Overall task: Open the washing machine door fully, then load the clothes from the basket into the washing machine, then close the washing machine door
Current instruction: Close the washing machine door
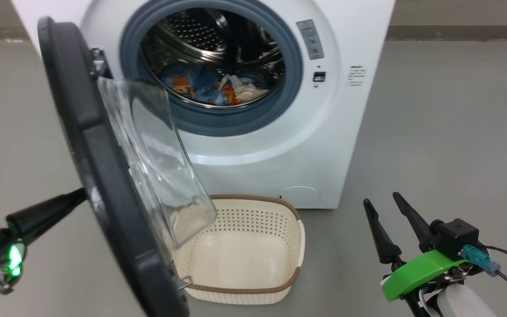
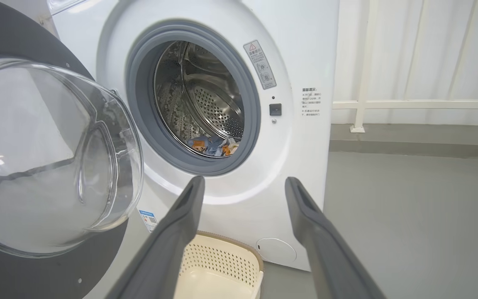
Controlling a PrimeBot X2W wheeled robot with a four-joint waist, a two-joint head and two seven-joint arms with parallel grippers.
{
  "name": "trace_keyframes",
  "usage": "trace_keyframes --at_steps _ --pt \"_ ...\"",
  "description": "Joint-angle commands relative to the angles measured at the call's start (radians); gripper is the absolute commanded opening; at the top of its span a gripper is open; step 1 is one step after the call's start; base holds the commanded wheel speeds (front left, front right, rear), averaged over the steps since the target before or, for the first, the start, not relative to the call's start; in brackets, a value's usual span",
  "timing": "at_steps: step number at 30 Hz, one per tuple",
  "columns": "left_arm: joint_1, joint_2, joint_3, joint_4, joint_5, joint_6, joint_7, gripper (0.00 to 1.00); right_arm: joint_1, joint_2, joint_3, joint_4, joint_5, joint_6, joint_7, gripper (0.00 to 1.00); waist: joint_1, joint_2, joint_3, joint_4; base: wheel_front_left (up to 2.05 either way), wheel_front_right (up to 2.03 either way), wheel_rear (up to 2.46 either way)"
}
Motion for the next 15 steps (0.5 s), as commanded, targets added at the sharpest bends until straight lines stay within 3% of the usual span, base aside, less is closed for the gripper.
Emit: trace_keyframes --at_steps 1,15 --pt "-0.034 0.026 0.028 -0.042 0.002 0.002 -0.004 0.00 -0.005 -0.001 0.011 -0.027 -0.005 0.004 -0.012 1.00 0.0000 0.0000 0.004 -0.030 0.00 0.00 0.00" --pt "-0.067 -0.063 0.022 -0.044 0.028 -0.008 -0.103 0.00 -0.006 0.002 0.003 -0.037 -0.014 0.004 -0.012 1.00 0.0000 0.0000 0.017 -0.170 0.00 0.00 0.00"
